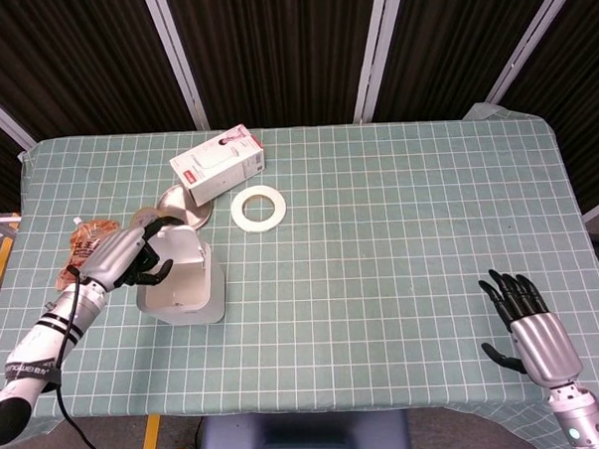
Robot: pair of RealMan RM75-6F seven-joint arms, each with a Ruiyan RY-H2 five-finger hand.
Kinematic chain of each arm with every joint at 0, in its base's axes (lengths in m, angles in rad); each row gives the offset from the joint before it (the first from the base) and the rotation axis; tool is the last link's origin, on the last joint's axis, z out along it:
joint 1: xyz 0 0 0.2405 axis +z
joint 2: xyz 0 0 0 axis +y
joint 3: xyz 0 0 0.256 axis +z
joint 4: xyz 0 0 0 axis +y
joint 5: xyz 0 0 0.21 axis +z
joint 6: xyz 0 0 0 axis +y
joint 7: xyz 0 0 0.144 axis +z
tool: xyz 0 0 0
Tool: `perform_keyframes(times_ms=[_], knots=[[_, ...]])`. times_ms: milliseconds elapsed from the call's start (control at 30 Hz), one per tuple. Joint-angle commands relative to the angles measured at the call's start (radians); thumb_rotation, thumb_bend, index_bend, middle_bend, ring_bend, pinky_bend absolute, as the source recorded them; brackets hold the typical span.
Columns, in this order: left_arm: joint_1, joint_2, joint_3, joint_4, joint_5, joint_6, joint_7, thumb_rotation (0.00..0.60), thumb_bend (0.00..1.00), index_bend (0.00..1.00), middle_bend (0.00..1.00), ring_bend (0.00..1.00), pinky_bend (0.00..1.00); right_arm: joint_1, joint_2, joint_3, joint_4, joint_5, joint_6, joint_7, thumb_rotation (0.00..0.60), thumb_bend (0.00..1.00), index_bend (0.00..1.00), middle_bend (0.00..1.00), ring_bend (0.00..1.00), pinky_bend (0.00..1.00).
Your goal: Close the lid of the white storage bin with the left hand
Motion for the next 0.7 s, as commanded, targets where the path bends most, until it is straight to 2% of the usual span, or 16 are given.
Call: perform_keyframes(times_ms=[33, 300, 500, 700], knots=[[0.003, 0.018, 0.011, -0.017, 0.013, -0.004, -0.006, 0.600, 0.49, 0.23, 1.00, 1.00, 1.00, -0.001, 0.001, -0.001, -0.001, -0.002, 0.002, 0.001, 0.600, 0.30, 0.00, 0.00, 0.00, 0.00], [0.069, 0.060, 0.034, -0.088, 0.157, 0.033, -0.052, 0.600, 0.49, 0.25, 1.00, 1.00, 1.00, -0.005, 0.005, -0.006, -0.007, -0.011, 0.010, 0.006, 0.600, 0.30, 0.00, 0.00, 0.00, 0.00], [0.117, 0.093, 0.094, -0.126, 0.310, 0.006, -0.082, 0.600, 0.49, 0.24, 1.00, 1.00, 1.00, -0.008, 0.007, -0.009, -0.010, -0.017, 0.017, 0.014, 0.600, 0.30, 0.00, 0.00, 0.00, 0.00], [0.124, 0.083, 0.139, -0.102, 0.383, -0.032, -0.109, 0.600, 0.49, 0.22, 1.00, 1.00, 1.00, -0.009, 0.008, -0.012, -0.011, -0.022, 0.018, 0.017, 0.600, 0.30, 0.00, 0.00, 0.00, 0.00]])
